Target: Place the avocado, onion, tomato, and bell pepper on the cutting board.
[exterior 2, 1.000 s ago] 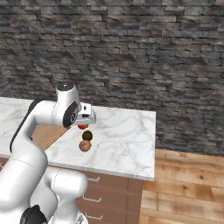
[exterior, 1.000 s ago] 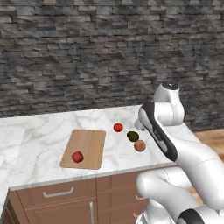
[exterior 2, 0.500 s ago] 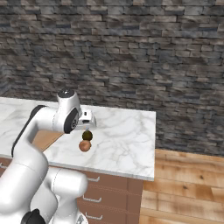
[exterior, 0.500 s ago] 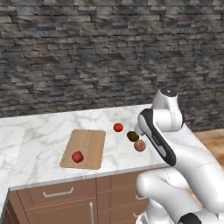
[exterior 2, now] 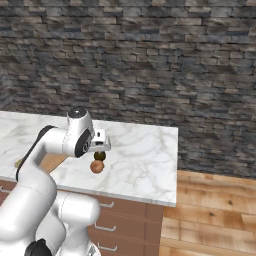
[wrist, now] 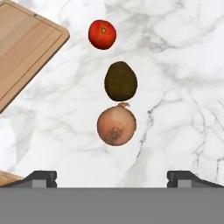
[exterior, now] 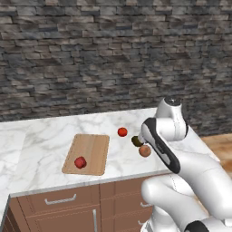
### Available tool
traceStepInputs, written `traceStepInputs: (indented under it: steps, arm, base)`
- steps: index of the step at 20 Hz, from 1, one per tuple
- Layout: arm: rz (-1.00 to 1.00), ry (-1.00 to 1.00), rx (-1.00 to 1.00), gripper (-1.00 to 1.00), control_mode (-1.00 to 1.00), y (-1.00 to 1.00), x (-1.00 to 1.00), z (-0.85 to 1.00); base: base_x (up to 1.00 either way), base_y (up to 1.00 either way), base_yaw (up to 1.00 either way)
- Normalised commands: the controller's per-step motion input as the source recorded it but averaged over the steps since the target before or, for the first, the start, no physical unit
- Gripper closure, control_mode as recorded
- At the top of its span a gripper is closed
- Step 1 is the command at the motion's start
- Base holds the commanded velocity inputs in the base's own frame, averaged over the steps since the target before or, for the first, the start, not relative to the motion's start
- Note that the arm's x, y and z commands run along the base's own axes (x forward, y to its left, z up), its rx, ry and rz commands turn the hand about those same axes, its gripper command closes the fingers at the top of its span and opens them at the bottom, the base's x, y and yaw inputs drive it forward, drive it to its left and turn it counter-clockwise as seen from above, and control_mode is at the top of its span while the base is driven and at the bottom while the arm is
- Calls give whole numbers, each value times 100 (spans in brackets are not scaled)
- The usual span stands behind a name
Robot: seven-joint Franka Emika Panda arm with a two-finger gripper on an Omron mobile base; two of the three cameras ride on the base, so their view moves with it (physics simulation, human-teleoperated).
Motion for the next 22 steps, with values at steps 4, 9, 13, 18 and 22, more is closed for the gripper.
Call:
traceStepInputs:
  steps: [4, 9, 13, 18, 22]
  arm:
    - [0, 0, 0, -100, -100, 0, 18, -11]
    - [0, 0, 0, -100, -100, 0, 9, -16]
    - [0, 1, 0, -100, -100, 0, 5, -13]
    - [-2, 8, 0, -100, -100, 0, 7, -4]
    - [-1, 7, 0, -100, -100, 0, 9, 0]
  base:
    - [0, 0, 0]
    - [0, 0, 0]
    - [0, 0, 0]
    - [0, 0, 0]
    - [0, 0, 0]
